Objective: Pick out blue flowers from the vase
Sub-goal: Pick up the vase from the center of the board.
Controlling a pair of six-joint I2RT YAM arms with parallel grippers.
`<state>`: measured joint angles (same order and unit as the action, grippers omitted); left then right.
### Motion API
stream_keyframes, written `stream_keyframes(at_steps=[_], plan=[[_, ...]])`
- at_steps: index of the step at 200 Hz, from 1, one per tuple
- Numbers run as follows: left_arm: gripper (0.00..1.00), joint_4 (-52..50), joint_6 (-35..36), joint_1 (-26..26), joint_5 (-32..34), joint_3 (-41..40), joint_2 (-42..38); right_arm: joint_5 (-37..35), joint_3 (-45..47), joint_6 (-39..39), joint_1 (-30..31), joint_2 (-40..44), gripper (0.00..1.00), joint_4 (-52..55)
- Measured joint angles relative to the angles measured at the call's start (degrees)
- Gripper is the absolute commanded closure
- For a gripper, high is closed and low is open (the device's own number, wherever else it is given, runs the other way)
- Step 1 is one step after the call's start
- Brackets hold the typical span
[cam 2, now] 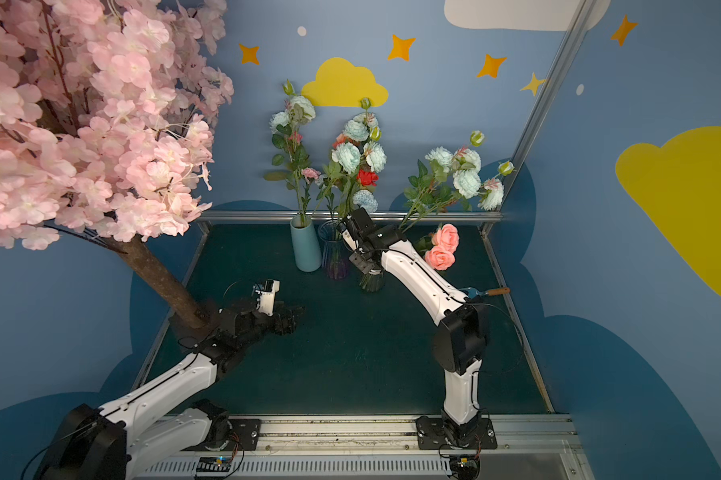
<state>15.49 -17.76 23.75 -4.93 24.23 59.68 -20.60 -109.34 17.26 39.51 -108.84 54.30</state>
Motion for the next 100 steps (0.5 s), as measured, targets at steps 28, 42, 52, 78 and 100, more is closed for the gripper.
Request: stream_keyframes(at_steps=[28, 42, 52, 78, 100], plan=[[0.16, -0.02, 0.00, 0.00, 0.00, 0.00, 0.00, -0.59, 0.20, -0.98, 2.89, 1.77, 1.00, 5.16], [0.16, -0.02, 0.00, 0.00, 0.00, 0.00, 0.00, -0.79, 1.03, -1.81, 4.24, 3.41, 1.00, 7.23], [0.16, -0.02, 0.00, 0.00, 0.00, 0.00, 0.00, -1.03, 1.79, -2.29, 5.33, 4.79, 1.00, 8.26], [0.16, -0.02, 0.00, 0.00, 0.00, 0.00, 0.00, -1.79, 4.70, -4.02, 8.04, 9.03, 1.00, 9.92], [0.16, -0.02, 0.02, 0.02, 0.00, 0.00, 0.00, -3.98, 8.17, -5.90, 11.04, 12.87, 1.00, 10.62]])
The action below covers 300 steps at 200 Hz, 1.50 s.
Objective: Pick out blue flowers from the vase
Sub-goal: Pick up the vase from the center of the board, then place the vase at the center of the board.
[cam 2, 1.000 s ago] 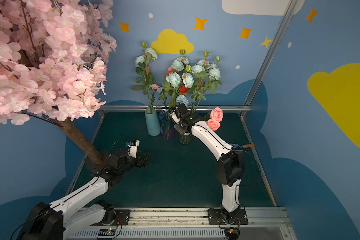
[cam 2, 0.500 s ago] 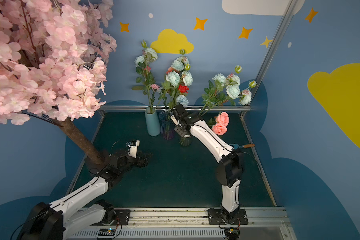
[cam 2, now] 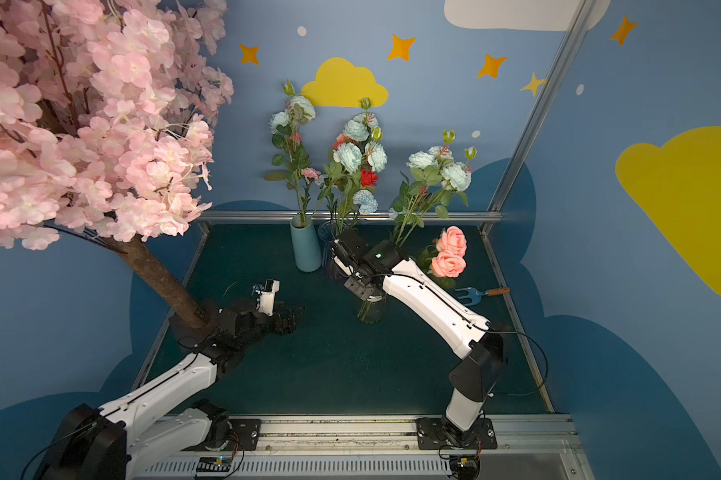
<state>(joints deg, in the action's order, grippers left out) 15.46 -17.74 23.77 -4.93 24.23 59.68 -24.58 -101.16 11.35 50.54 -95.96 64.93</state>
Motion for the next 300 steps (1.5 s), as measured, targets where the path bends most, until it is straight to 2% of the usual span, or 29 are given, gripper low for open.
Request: stream_keyframes(at_steps=[67, 107, 169, 255, 263, 288, 300], plan=[[0.16, 0.00, 0.17, 0.15, 0.00, 0.00, -0.02, -7.96, 7.98, -7.15, 14.73, 4.96, 1.00, 0.17], [0.17, 0.00, 0.42, 0.26, 0.02, 0.00, -0.07, -9.38, 9.62, -10.19, 20.41, 5.18, 1.00, -0.11], [0.17, 0.02, 0.44, 0.31, 0.26, 0.00, -0.11, -9.44, 9.33, -11.74, 24.65, 4.00, 1.00, -0.59], [0.17, 0.00, 0.61, 0.52, 0.42, 0.00, -0.17, -8.90, 9.11, -12.90, 26.60, 1.09, 1.00, -1.92], [0.17, 0.00, 0.59, 0.55, 0.42, 0.00, -0.17, -8.92, 9.11, -12.96, 26.60, 1.07, 0.95, -1.95], [0.17, 0.00, 0.61, 0.61, 0.42, 0.00, -0.17, -9.35, 9.11, -13.33, 26.67, 1.07, 0.71, -2.29], [0.17, 0.00, 0.61, 0.61, 0.42, 0.00, -0.17, -9.92, 9.03, -13.14, 26.73, 1.07, 0.64, -3.08]])
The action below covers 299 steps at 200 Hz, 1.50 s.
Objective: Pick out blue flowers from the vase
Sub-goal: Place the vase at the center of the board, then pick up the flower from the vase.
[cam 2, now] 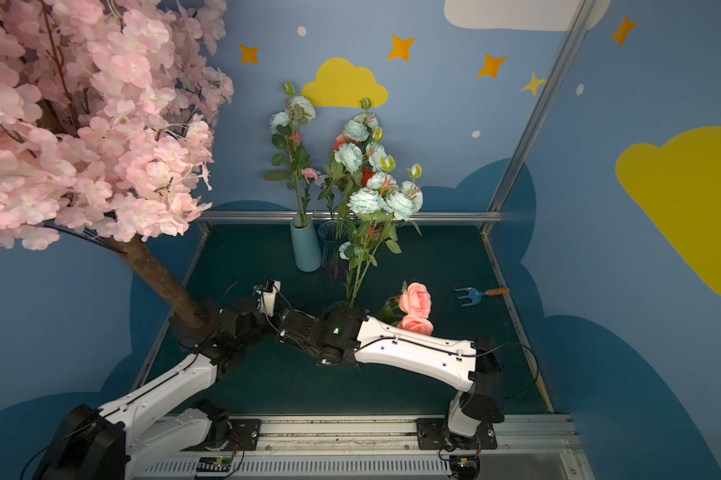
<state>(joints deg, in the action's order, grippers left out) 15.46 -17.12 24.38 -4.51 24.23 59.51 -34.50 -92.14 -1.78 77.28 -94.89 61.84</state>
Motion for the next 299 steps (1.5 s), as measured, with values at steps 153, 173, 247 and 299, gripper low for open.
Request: stream_keyframes(at_steps=[153, 173, 247, 299], plan=[[0.17, -0.24, 0.07, 0.07, 0.09, 0.00, -1.14, 1.14, 13.75, 2.54, 5.05, 17.53, 0.43, -26.56], [0.19, -1.86, 0.46, 0.20, 0.28, 0.02, -4.26, 2.36, 18.29, 2.64, 5.53, 22.67, 0.44, -31.63], [0.33, -14.49, 0.50, 5.68, 2.91, 7.19, -23.47, 5.42, 38.56, -2.56, 3.23, 39.63, 0.54, -44.24], [0.34, -21.11, -1.18, 9.81, -3.74, 19.87, -17.22, 7.89, 48.61, -7.93, -2.95, 51.19, 0.54, -45.00]])
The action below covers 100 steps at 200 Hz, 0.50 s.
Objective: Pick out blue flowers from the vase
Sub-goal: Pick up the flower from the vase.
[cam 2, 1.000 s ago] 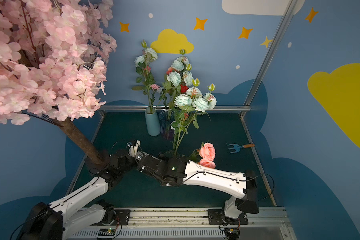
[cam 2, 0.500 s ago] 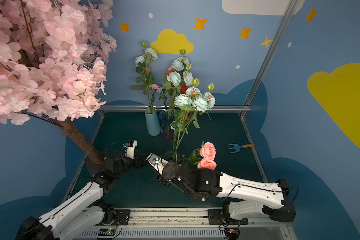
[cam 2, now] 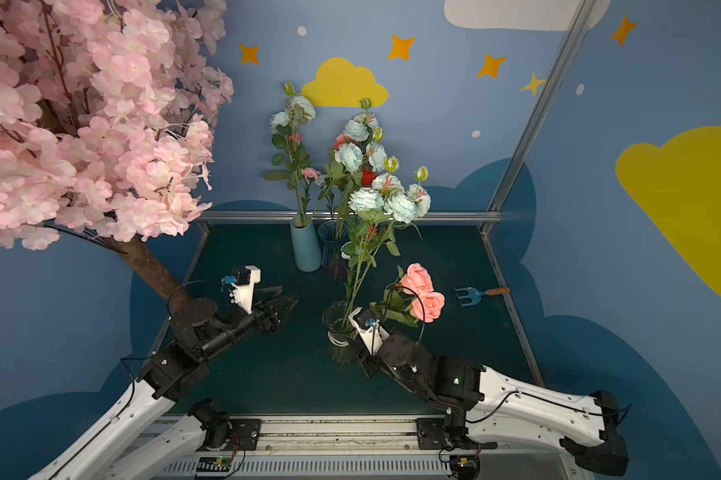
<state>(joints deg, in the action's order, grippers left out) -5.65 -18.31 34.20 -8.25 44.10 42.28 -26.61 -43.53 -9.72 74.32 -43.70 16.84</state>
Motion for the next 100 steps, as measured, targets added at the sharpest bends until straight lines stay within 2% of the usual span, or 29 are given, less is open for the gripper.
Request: stream_keyframes(at_steps=[54, 100], plan=[[0.35, -2.38, 1.86, 9.01, -2.78, 13.25, 14.19, 3.93, 3.78, -2.86, -1.22, 9.84, 0.55, -0.35], [0.39, -5.16, 3.61, 9.81, -3.80, 23.34, 27.12, 5.18, 6.03, -3.82, -1.46, 12.90, 0.57, 0.44]])
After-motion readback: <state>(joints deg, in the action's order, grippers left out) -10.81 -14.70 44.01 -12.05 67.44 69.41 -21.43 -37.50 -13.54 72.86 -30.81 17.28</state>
